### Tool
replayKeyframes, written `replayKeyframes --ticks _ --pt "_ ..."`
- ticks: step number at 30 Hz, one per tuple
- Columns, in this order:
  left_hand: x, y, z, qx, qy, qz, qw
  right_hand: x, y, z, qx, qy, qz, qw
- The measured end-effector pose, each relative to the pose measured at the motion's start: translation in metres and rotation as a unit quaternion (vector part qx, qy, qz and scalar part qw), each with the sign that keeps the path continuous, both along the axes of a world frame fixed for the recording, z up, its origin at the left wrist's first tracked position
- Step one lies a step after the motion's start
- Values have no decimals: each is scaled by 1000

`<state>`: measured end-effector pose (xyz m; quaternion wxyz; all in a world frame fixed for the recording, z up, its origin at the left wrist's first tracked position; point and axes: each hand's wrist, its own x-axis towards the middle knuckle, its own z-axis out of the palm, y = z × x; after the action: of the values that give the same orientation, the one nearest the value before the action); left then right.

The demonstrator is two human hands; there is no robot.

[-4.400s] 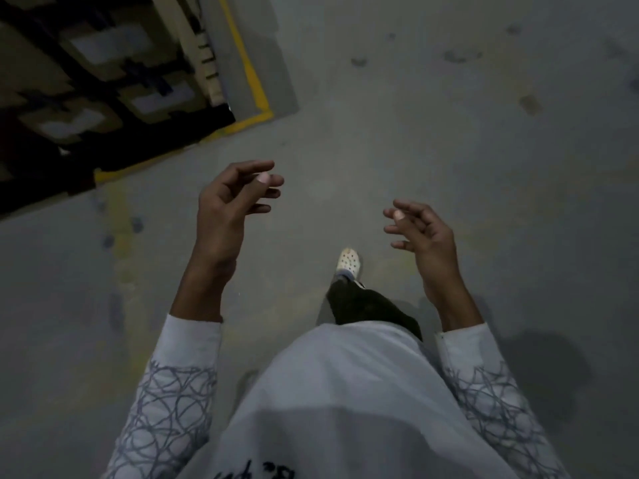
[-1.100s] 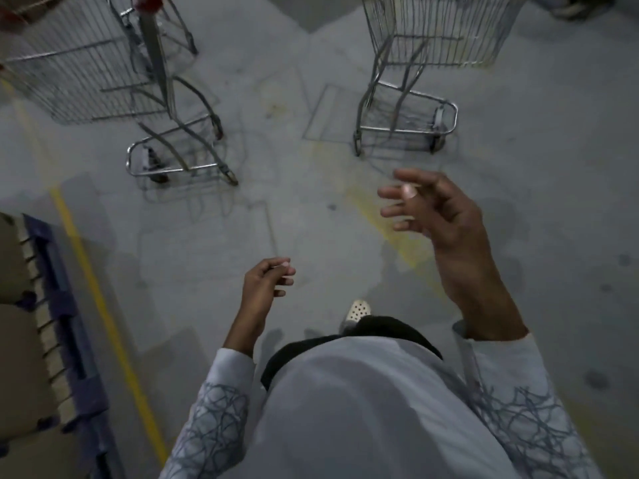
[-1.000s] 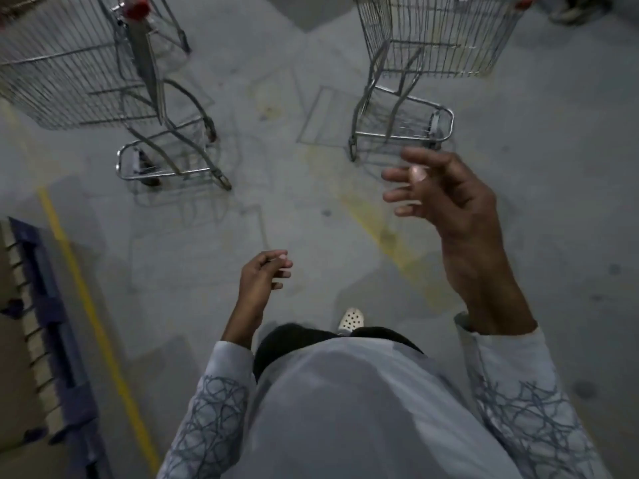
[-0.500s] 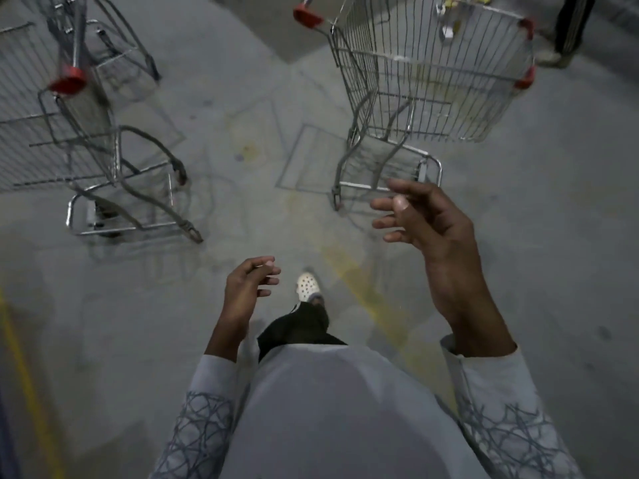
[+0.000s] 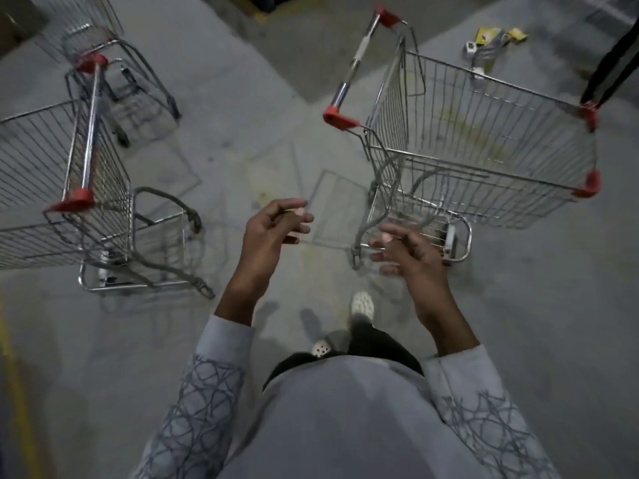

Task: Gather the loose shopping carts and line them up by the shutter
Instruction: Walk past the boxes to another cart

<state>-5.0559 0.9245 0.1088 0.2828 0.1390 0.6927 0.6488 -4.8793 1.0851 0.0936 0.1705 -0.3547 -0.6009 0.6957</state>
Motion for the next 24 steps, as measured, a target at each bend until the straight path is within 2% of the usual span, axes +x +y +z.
replayKeyframes --ticks 4,7,12,15,22,24 --pt "-51 38 9 25 27 1 999 -61 47 -30 -21 -41 18 999" --pt "-97 65 2 -1 56 2 998 -108 81 -42 -29 -40 32 998" --pt "-211 73 -16 -82 116 147 979 -207 154 -40 -3 -15 54 998" --pt "-269 78 -21 -105 151 192 964 -275 196 -34 31 12 43 999" --pt "-350 141 -34 -223 299 132 918 -382 254 -28 183 -31 9 983" --pt "-375 160 -36 -239 303 110 916 -402 264 -36 216 -42 -2 975"
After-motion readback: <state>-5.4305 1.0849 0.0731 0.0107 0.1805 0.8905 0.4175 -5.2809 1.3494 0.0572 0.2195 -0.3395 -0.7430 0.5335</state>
